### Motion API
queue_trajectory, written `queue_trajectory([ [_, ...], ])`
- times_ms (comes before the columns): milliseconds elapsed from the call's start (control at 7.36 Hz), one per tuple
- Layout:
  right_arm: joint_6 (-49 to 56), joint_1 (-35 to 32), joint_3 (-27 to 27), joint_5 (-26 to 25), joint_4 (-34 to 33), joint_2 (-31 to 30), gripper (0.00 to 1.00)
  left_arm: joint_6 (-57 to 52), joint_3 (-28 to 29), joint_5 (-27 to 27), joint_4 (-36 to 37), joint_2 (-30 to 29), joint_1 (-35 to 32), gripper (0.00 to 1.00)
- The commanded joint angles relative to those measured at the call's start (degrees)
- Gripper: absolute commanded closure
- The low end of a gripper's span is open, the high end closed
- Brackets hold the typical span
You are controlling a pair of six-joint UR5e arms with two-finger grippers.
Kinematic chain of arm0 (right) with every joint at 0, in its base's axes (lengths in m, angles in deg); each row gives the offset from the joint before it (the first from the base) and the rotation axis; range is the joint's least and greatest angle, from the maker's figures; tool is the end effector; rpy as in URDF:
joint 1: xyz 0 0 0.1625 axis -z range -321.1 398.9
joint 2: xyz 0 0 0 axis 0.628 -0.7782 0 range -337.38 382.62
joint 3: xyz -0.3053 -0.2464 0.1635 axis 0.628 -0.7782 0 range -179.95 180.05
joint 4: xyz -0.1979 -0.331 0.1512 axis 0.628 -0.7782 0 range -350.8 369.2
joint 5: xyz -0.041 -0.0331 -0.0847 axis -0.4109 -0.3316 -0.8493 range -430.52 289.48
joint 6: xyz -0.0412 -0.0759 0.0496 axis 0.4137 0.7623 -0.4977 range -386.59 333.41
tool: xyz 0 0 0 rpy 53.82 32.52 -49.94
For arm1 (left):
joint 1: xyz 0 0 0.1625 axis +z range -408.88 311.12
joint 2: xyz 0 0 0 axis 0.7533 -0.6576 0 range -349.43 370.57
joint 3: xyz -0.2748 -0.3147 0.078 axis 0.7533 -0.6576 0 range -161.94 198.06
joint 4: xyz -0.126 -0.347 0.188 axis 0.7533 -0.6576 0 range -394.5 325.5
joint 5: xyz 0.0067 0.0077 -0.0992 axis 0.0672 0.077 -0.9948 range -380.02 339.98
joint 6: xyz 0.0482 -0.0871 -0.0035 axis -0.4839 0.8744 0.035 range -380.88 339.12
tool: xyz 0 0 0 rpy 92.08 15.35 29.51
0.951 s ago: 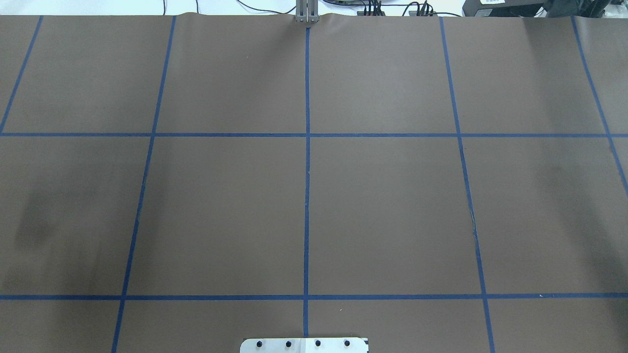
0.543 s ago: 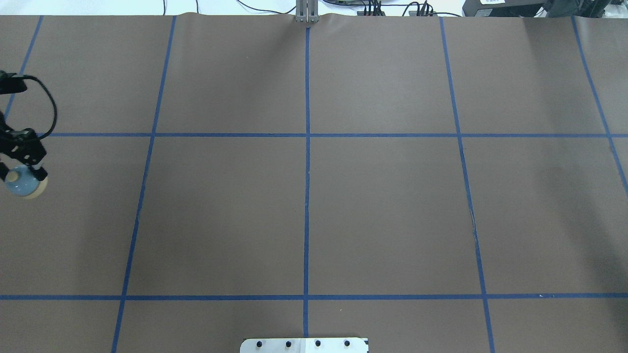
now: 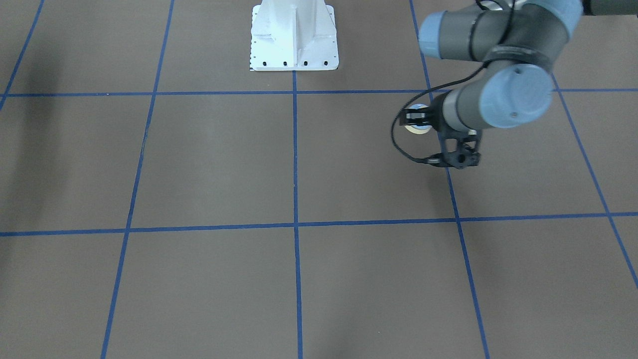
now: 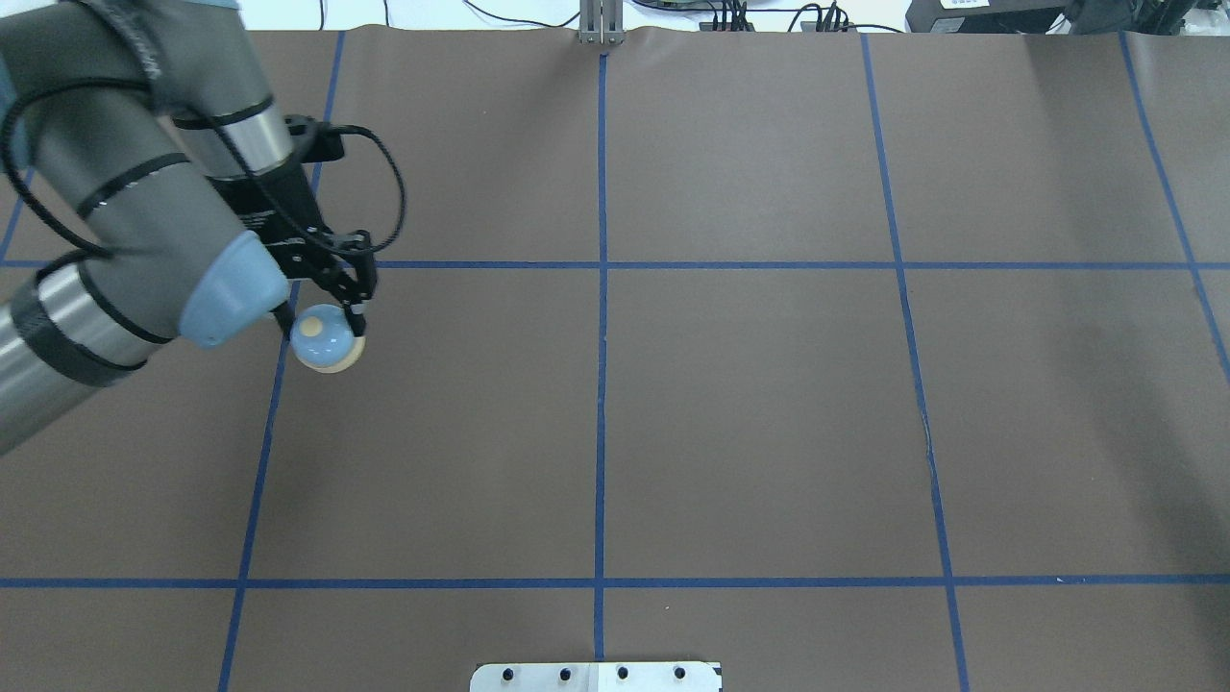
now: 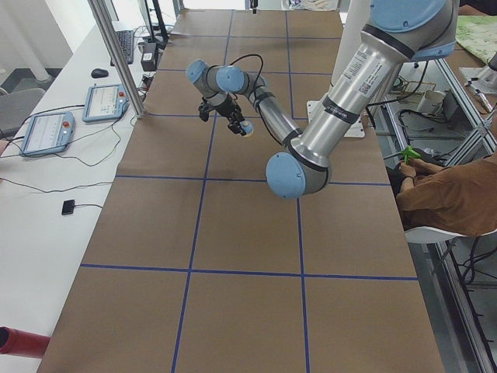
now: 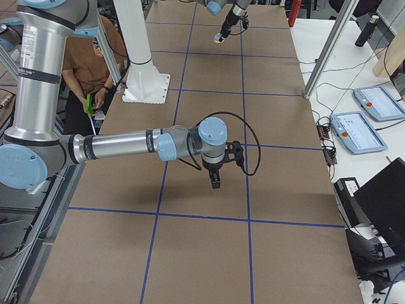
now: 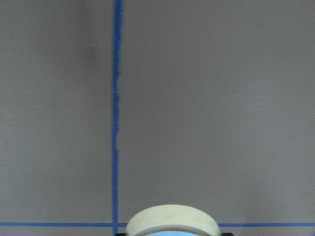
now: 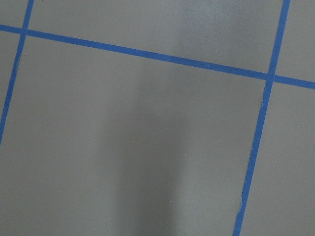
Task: Place and press bell with both arms
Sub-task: 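Carry the bell with the left gripper toward the table's center, then lower the bell onto the table center and open the left gripper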
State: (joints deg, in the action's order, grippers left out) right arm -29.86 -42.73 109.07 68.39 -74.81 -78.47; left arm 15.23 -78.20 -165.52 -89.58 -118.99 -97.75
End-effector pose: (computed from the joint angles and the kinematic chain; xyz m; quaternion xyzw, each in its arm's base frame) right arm -0.0034 -0.4232 0.5651 0.0680 -0.4200 -0.0903 0.9005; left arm 0.3908 -0.5252 0.2453 -0.2236 0.4146 0.0828 0.8782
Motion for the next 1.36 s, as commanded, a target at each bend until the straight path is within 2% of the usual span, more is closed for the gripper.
queue_trajectory([
  [0,-0.2,0.2,0.0,0.3,1.1,0.1,0.0,17.3,15.4,0.7,-19.0,-10.1,7.2,1.0],
  [136,-0.2,0.5,0.0,0.2,1.3,0.1,0.0,23.3,25.2,2.7,-26.9,-15.5,7.7,1.0],
  [272,-0.2,0.5,0.0,0.3,1.4,0.1,0.0,23.7,31.8,4.0,-28.0,-19.7,9.2,1.0],
  [407,-0.2,0.7,-0.1,0.3,1.3,0.1,0.0,23.8,35.4,7.3,-28.1,-22.3,11.1,1.0],
  [679,-0.6,0.7,-1.1,0.7,1.3,0.1,0.0,23.9,37.3,8.0,-30.2,-22.4,12.7,0.96],
  [951,-2.4,0.7,-1.1,0.7,1.2,0.1,0.0,24.5,40.4,8.0,-33.9,-22.9,13.2,0.81],
  [1086,-2.5,0.7,-1.1,0.7,1.1,0.1,0.0,24.6,40.6,8.0,-34.0,-23.4,13.3,0.78],
  [1222,-2.5,0.7,-1.1,0.7,1.1,0.1,0.0,24.7,40.7,8.0,-34.0,-23.5,13.6,0.67],
])
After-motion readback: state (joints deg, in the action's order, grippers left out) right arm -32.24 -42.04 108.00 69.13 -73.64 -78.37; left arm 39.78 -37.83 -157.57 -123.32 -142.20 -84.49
